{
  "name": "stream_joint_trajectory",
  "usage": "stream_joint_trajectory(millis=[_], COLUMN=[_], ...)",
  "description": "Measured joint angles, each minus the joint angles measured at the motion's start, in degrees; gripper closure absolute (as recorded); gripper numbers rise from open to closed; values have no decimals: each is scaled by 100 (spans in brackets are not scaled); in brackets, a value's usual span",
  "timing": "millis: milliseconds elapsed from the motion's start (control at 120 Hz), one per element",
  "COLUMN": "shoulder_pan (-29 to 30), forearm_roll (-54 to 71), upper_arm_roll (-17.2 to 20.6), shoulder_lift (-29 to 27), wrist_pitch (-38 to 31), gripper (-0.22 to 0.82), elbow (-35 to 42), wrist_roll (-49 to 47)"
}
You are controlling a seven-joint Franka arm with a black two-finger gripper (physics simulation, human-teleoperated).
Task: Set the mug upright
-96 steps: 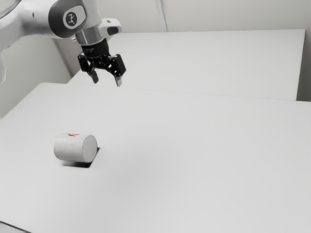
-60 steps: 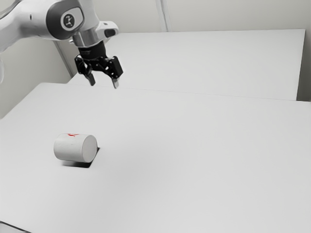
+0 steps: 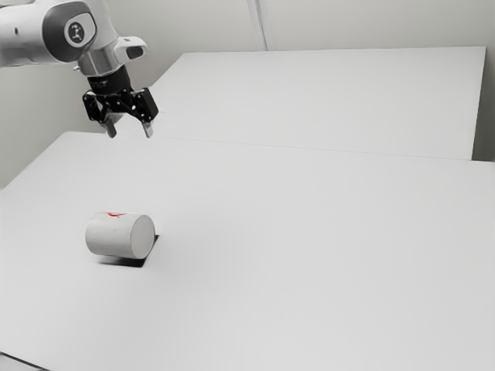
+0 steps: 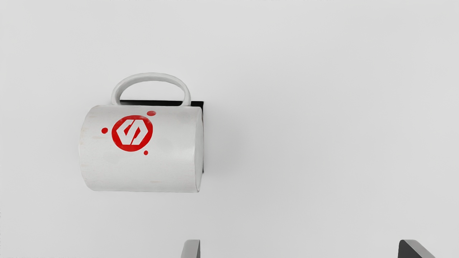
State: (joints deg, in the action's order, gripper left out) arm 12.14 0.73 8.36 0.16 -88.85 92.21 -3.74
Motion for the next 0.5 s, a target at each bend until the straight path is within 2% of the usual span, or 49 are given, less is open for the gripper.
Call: stream_joint_trajectory(millis=[500], shoulder_pan=[1149], forearm_roll=[-324], upper_arm_roll=[-1], shoulder_lift=[565], wrist_pitch=[-4], gripper=[0], elbow=[-154], wrist_roll=[578])
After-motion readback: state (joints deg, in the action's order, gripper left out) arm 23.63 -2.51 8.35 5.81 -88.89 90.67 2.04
